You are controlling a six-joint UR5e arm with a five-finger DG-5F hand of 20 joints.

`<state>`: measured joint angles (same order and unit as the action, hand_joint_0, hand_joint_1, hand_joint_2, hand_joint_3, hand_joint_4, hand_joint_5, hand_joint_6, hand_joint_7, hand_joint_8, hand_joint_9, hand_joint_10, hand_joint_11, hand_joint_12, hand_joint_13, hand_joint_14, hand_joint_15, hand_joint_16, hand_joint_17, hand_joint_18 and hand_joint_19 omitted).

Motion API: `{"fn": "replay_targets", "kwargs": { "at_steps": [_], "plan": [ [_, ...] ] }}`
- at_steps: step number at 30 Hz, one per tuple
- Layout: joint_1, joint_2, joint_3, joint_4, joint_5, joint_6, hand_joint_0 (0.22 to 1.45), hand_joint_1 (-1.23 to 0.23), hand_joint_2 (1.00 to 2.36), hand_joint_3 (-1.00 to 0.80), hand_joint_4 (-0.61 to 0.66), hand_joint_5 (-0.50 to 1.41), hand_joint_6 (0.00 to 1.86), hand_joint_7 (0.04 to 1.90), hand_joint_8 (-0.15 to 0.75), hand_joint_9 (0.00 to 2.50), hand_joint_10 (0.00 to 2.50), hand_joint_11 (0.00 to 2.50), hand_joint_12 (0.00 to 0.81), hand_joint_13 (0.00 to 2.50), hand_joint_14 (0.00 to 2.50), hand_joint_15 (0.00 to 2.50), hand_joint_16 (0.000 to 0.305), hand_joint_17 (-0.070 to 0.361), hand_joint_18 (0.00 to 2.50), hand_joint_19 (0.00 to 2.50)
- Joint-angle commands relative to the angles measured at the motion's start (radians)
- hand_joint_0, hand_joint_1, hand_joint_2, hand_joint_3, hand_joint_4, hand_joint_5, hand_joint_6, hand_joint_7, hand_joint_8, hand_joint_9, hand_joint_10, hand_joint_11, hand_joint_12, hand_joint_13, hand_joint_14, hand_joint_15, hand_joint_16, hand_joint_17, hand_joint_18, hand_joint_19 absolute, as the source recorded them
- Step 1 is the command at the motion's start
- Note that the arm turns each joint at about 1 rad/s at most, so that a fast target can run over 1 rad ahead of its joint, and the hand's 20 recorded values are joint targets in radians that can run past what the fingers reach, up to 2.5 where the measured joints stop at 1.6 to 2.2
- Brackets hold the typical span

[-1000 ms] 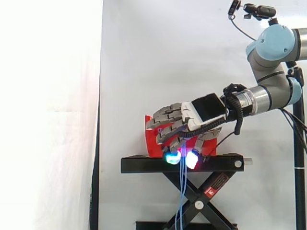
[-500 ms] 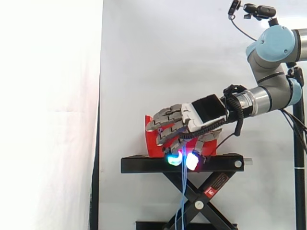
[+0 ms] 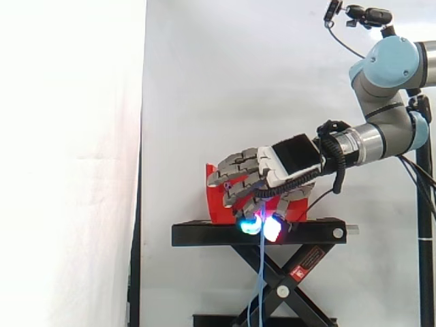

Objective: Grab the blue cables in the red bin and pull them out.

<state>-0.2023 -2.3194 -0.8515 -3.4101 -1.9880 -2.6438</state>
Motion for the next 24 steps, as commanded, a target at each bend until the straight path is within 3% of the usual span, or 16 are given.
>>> {"fn": "replay_targets", "kwargs": {
  "at_steps": [1,17,24],
  "plan": [
    [0.001,0.0,-0.001,0.0,0.0,0.0,0.81,-0.9,1.0,-1.0,0.18,0.97,0.17,0.77,0.271,0.78,0.02,0.44,0.351,0.4,0.01,0.3,0.047,0.106,0.29,0.47],
    [0.021,0.002,0.0,-0.008,0.0,0.0,0.91,-0.84,1.0,-1.0,0.15,0.99,0.45,0.67,0.264,0.83,0.02,0.44,0.341,0.43,0.01,0.3,0.045,0.101,0.33,0.47],
    [0.04,0.008,0.0,-0.057,-0.002,0.014,0.92,-0.83,1.0,-1.0,0.16,1.0,0.48,0.67,0.263,0.84,0.02,0.44,0.339,0.44,0.01,0.31,0.044,0.1,0.34,0.47]
  ]
}}
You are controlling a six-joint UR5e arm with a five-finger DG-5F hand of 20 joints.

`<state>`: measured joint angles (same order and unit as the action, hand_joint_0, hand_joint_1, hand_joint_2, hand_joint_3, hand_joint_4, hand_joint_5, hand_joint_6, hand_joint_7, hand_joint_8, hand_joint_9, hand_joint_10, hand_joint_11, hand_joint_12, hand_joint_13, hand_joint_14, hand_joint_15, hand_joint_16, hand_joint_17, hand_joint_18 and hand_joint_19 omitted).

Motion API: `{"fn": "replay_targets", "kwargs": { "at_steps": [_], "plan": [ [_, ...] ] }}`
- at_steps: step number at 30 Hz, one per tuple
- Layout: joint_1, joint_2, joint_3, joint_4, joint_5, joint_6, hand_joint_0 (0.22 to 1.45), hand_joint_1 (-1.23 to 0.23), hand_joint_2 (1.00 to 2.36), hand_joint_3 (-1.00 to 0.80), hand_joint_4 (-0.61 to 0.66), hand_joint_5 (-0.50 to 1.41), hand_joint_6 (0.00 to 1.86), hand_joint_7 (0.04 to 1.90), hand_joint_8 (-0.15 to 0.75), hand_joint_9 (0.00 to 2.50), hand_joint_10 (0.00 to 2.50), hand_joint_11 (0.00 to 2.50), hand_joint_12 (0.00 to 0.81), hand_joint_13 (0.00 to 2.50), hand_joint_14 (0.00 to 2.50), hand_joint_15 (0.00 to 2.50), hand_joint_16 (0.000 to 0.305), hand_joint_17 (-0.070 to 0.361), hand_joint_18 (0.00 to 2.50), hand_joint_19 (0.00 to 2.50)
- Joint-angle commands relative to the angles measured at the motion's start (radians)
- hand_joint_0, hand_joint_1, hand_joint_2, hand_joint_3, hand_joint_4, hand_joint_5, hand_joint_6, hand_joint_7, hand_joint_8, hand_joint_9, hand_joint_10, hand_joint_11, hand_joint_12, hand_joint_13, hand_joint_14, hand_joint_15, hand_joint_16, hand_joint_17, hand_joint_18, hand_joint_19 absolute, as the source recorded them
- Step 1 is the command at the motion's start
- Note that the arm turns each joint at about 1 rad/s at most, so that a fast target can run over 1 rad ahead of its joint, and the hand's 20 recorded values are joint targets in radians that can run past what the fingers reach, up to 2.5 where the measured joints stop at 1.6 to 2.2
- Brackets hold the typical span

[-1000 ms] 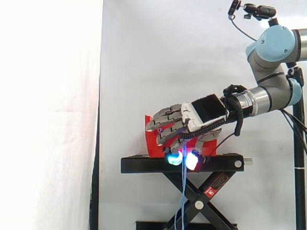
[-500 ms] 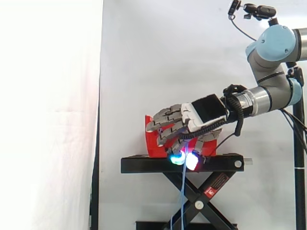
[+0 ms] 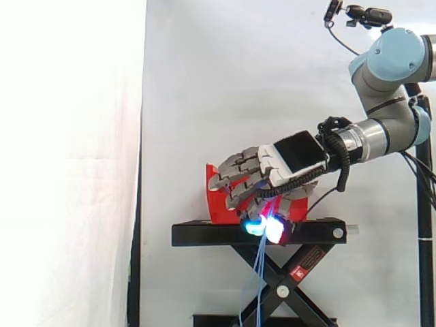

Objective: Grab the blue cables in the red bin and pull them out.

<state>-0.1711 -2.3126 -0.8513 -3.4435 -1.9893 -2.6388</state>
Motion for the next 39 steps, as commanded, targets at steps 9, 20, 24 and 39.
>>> {"fn": "replay_targets", "kwargs": {
  "at_steps": [9,20,24,39],
  "plan": [
    [0.042,0.001,0.0,-0.039,-0.002,0.122,0.93,-0.83,1.0,-1.0,0.16,1.0,0.49,0.67,0.262,0.84,0.02,0.43,0.34,0.45,0.01,0.31,0.044,0.1,0.35,0.49],
    [0.068,0.012,-0.002,-0.045,0.0,0.251,0.93,-0.83,1.0,-1.0,0.16,1.0,0.48,0.68,0.262,0.85,0.02,0.43,0.339,0.45,0.01,0.31,0.044,0.1,0.35,0.48],
    [0.084,0.03,-0.002,-0.055,0.015,0.363,0.93,-0.83,1.0,-1.0,0.16,1.0,0.48,0.68,0.264,0.85,0.02,0.44,0.34,0.45,0.01,0.31,0.044,0.1,0.35,0.48],
    [0.124,0.032,-0.002,-0.083,0.033,0.871,0.93,-0.83,1.0,-1.0,0.16,1.0,0.47,0.68,0.263,0.85,0.02,0.43,0.339,0.46,0.01,0.31,0.044,0.1,0.35,0.48]
  ]
}}
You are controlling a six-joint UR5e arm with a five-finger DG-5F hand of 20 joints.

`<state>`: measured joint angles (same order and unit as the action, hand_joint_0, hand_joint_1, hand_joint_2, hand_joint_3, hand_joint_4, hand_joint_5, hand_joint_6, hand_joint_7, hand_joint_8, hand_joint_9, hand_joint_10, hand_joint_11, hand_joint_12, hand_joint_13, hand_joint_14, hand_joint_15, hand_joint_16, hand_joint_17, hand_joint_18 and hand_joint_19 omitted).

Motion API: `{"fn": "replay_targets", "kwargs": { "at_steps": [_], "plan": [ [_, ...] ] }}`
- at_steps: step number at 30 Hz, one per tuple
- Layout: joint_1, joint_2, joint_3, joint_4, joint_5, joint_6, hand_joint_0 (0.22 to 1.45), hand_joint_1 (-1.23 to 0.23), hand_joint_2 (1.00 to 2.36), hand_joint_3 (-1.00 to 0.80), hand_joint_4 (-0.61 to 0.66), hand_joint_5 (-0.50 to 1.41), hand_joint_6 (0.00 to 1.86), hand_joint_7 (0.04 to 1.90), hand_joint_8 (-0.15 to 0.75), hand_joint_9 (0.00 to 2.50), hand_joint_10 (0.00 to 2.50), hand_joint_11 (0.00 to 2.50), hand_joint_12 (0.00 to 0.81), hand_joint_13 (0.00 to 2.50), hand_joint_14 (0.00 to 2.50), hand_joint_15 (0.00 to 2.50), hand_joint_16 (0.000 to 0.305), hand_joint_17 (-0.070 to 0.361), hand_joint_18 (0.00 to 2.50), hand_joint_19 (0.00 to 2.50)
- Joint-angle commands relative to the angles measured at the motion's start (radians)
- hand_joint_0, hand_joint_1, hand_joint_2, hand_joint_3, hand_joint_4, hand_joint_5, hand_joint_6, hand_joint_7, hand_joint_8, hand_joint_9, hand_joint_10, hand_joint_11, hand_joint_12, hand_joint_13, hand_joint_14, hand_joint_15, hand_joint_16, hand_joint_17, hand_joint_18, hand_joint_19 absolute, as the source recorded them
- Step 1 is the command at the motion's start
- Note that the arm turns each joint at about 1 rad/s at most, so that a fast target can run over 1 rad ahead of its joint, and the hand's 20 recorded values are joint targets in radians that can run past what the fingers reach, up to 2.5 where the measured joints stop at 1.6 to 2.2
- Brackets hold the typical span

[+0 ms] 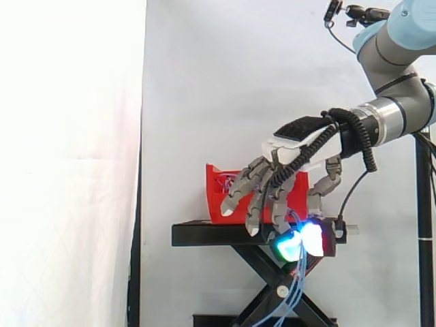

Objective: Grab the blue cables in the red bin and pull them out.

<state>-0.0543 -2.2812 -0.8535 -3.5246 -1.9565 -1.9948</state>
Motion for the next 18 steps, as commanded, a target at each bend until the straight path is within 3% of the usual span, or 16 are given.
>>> {"fn": "replay_targets", "kwargs": {
  "at_steps": [1,5,7,9,11,12,18],
  "plan": [
    [0.008,0.0,-0.001,-0.004,0.001,0.27,0.93,-0.83,1.0,-1.0,0.16,1.0,0.47,0.68,0.262,0.85,0.02,0.44,0.341,0.47,0.01,0.32,0.044,0.1,0.35,0.49],
    [0.014,0.008,0.001,-0.007,0.001,0.393,0.93,-0.83,1.0,-1.0,0.16,1.0,0.46,0.68,0.262,0.85,0.02,0.43,0.34,0.48,0.01,0.33,0.044,0.099,0.36,0.49],
    [0.019,0.017,-0.001,-0.007,0.014,0.498,0.93,-0.83,1.0,-1.0,0.16,1.0,0.46,0.69,0.265,0.84,0.02,0.44,0.34,0.49,0.01,0.33,0.044,0.099,0.36,0.49],
    [0.024,0.017,0.001,-0.008,0.025,0.566,0.93,-0.83,1.0,-1.0,0.16,1.0,0.46,0.69,0.262,0.85,0.02,0.43,0.341,0.5,0.01,0.34,0.044,0.099,0.36,0.49],
    [0.025,0.02,0.001,-0.008,0.03,0.587,0.93,-0.83,1.0,-1.0,0.15,1.0,0.46,0.69,0.262,0.85,0.02,0.43,0.339,0.51,0.01,0.34,0.044,0.099,0.36,0.49],
    [0.028,0.022,-0.001,-0.016,0.039,0.656,0.93,-0.83,1.0,-1.0,0.15,1.0,0.46,0.69,0.261,0.85,0.02,0.43,0.341,0.51,0.01,0.34,0.044,0.099,0.36,0.49],
    [0.037,0.02,-0.007,-0.05,0.053,0.89,0.93,-0.83,1.0,-1.0,0.16,1.0,0.45,0.69,0.266,0.85,0.02,0.43,0.338,0.54,0.02,0.35,0.044,0.099,0.36,0.5]
  ]
}}
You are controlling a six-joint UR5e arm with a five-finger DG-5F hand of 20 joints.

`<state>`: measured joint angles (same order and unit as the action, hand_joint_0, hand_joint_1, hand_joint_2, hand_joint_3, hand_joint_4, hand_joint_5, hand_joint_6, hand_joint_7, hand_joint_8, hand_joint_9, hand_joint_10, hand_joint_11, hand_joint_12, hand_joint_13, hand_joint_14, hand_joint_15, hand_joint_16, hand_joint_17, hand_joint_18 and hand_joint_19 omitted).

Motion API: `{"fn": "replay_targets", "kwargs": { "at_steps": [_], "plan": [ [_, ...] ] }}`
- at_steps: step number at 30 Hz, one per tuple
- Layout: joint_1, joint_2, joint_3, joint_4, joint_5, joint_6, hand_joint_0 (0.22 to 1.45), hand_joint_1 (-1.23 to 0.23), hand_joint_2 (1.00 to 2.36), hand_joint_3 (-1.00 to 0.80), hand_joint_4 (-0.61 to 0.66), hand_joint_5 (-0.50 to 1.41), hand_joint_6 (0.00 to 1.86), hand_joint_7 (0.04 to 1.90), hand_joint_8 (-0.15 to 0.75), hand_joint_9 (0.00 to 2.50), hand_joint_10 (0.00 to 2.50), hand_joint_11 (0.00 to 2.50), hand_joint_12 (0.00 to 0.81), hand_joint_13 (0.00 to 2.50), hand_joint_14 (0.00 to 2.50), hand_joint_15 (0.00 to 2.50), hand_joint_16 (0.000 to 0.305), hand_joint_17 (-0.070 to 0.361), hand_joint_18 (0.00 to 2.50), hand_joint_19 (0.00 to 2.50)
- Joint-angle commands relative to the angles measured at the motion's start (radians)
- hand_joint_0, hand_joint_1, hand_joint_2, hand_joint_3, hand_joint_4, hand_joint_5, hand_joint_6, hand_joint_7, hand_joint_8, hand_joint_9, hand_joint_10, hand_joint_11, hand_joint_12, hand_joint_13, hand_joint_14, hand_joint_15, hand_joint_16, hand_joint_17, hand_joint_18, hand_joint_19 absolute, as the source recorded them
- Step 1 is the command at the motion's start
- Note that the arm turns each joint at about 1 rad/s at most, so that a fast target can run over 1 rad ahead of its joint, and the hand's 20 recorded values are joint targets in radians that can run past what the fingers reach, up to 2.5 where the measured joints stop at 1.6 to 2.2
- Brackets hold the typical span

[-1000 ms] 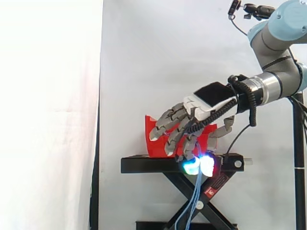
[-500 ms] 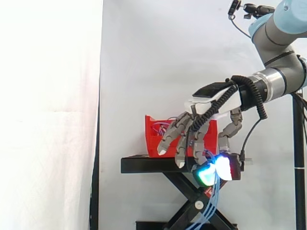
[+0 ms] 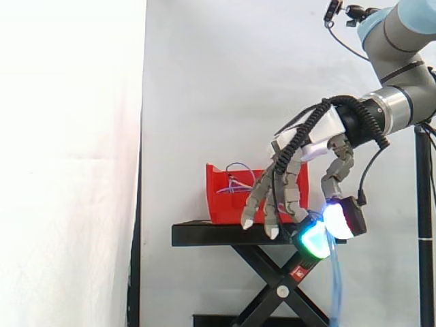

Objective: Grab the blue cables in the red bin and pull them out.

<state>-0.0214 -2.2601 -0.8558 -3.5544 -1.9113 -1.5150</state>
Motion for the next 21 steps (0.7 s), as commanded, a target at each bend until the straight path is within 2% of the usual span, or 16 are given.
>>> {"fn": "replay_targets", "kwargs": {
  "at_steps": [1,9,10,11,19,21],
  "plan": [
    [0.004,0.001,-0.012,-0.027,0.012,0.453,0.93,-0.83,1.0,-1.0,0.16,1.0,0.44,0.69,0.265,0.85,0.02,0.44,0.337,0.55,0.01,0.36,0.044,0.099,0.36,0.5],
    [0.009,0.001,-0.075,-0.055,0.028,0.668,0.93,-0.83,1.0,-1.0,0.16,1.0,0.44,0.69,0.269,0.86,0.02,0.43,0.334,0.64,0.02,0.4,0.044,0.1,0.37,0.49],
    [0.011,0.001,-0.08,-0.058,0.028,0.717,0.93,-0.83,1.0,-1.0,0.16,1.0,0.43,0.69,0.267,0.86,0.02,0.43,0.336,0.68,0.02,0.43,0.044,0.1,0.37,0.49],
    [0.011,0.001,-0.08,-0.058,0.028,0.717,0.93,-0.83,1.0,-1.0,0.16,1.0,0.43,0.7,0.268,0.86,0.02,0.43,0.331,0.7,0.02,0.44,0.045,0.1,0.39,0.49],
    [0.018,0.001,-0.078,-0.112,0.028,0.919,0.94,-0.83,1.0,-1.0,0.16,1.01,0.42,0.7,0.267,0.87,0.02,0.44,0.338,0.82,0.02,0.52,0.045,0.101,0.42,0.5],
    [0.02,0.001,-0.08,-0.112,0.028,0.927,0.94,-0.83,1.0,-1.0,0.16,1.01,0.41,0.71,0.27,0.86,0.02,0.44,0.339,0.87,0.02,0.56,0.045,0.102,0.44,0.52]
  ]
}}
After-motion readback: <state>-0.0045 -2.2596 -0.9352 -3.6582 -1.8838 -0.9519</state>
